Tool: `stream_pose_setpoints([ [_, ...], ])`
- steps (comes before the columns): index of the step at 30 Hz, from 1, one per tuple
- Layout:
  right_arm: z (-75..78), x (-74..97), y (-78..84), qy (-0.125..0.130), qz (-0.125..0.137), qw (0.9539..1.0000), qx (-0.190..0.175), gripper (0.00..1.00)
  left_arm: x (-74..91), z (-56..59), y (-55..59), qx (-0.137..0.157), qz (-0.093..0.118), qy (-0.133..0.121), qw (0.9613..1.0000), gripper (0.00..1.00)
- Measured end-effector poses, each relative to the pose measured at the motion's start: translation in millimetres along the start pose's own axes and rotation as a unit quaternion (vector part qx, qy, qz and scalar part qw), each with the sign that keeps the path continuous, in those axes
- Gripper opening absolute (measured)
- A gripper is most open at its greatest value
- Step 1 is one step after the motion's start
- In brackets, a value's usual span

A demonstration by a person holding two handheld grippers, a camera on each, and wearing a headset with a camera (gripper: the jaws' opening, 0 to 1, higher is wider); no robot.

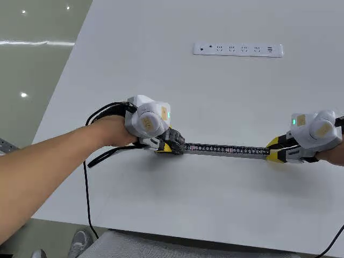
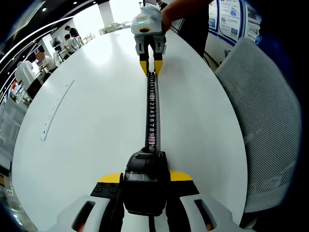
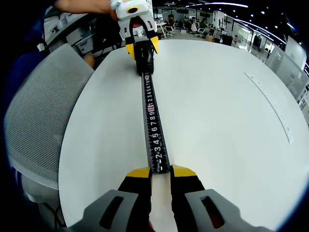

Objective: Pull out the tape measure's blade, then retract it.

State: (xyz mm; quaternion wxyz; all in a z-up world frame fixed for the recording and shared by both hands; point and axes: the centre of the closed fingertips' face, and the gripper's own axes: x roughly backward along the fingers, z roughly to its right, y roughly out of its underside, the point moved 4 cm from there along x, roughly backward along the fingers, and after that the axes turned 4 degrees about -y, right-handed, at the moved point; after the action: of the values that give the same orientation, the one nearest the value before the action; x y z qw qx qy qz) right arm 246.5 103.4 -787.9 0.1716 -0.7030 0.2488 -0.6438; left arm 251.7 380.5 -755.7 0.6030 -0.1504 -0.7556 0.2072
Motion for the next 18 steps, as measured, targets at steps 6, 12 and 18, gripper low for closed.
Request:
stream_pose_setpoints([
  [6,0.7,-0.7,-1.3,0.001,-0.004,1.0,0.001,0.1,0.1,0.5,-0.5,0.003,0.0,-0.001,1.0,0.29],
  [12,-0.3,-1.1,-3.7,0.005,-0.013,0.9999,0.01,0.12,-1.4,1.7,-2.4,0.001,0.003,-0.005,1.0,0.3],
  [18,-0.2,-1.0,-5.2,0.007,-0.02,0.9996,0.017,0.12,-1.2,1.7,-2.2,0.006,0.009,-0.01,0.9999,0.31],
])
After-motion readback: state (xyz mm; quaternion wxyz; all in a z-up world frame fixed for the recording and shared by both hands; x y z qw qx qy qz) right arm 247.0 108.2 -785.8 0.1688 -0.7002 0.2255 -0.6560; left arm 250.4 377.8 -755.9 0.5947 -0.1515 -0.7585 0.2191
